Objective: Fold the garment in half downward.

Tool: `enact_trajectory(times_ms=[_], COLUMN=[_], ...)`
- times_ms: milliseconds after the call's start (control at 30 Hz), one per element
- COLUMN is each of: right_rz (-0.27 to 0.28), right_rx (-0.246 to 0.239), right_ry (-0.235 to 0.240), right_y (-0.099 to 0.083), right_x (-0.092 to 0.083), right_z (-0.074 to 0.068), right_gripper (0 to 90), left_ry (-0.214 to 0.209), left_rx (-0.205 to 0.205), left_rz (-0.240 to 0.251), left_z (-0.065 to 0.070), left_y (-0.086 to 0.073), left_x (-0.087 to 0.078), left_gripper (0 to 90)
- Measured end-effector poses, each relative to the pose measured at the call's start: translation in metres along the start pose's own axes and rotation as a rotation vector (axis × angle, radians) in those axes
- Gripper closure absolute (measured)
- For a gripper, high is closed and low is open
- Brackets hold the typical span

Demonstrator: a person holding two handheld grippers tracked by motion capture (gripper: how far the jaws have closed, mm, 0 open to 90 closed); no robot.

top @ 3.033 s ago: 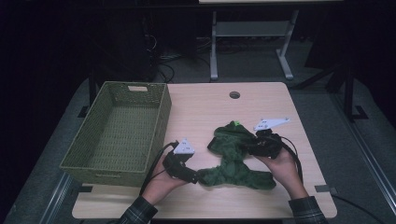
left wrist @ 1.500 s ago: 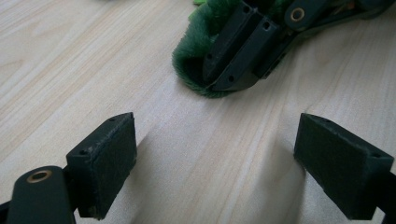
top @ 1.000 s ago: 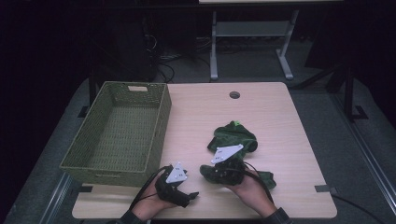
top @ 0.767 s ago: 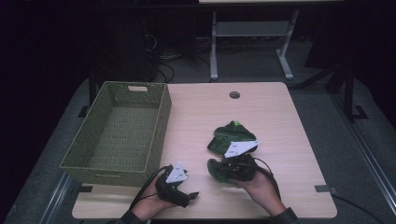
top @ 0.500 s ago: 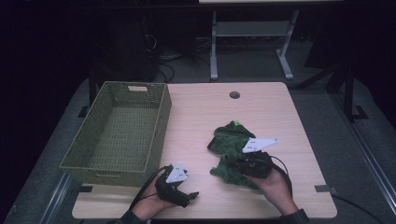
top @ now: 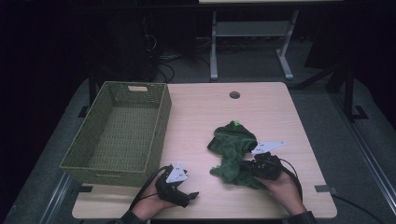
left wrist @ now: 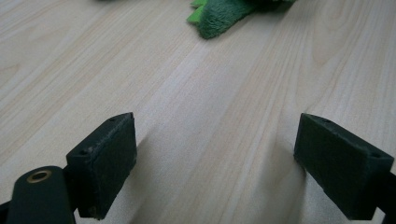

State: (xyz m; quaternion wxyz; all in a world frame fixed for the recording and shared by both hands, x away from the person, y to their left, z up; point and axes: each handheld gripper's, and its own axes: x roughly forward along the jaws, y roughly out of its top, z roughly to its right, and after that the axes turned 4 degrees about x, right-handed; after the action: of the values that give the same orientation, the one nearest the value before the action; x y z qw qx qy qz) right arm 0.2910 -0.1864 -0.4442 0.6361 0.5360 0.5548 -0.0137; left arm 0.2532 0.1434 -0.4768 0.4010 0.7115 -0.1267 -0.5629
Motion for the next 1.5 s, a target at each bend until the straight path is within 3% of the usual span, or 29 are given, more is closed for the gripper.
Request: enact_trajectory(times_ms=[67, 167, 267, 433, 667, 900, 1100, 1500], right_rz=[-0.012, 0.015, 0.045, 0.079, 0.11, 0.1, 0.058, 0.009], right_rx=[-0.009, -0.002, 0.006, 0.0, 0.05, 0.067, 0.072, 0.066], right_ry=[-0.014, -0.009, 0.009, 0.0, -0.02, -0.05, -0.024, 0.041], right_y=[-0.001, 0.0, -0.002, -0.011, -0.037, -0.07, -0.092, -0.096], right_x=[0.002, -0.003, -0.012, -0.03, -0.058, -0.077, -0.077, -0.068], right_z=[0.0, 0.0, 0.005, 0.014, 0.033, 0.043, 0.039, 0.029], right_gripper=[82.3, 80.4, 77.0, 72.5, 68.3, 67.5, 66.7, 64.2], left_ry=[0.0, 0.0, 0.0, 0.001, 0.01, 0.011, 0.011, 0.011], left_rx=[0.0, 0.0, 0.0, 0.0, -0.011, -0.01, -0.009, -0.012], left_rz=[0.0, 0.0, 0.0, 0.0, 0.005, -0.001, -0.001, 0.001], left_z=[0.0, 0.0, 0.0, 0.0, 0.002, 0.001, 0.001, 0.002], left_y=[0.0, 0.0, 0.0, 0.0, 0.0, 0.001, 0.001, 0.001], left_x=[0.0, 0.0, 0.0, 0.0, 0.001, 0.0, 0.0, 0.001], left_gripper=[12.4, 12.4, 12.4, 12.4, 12.4, 12.3, 12.3, 12.3])
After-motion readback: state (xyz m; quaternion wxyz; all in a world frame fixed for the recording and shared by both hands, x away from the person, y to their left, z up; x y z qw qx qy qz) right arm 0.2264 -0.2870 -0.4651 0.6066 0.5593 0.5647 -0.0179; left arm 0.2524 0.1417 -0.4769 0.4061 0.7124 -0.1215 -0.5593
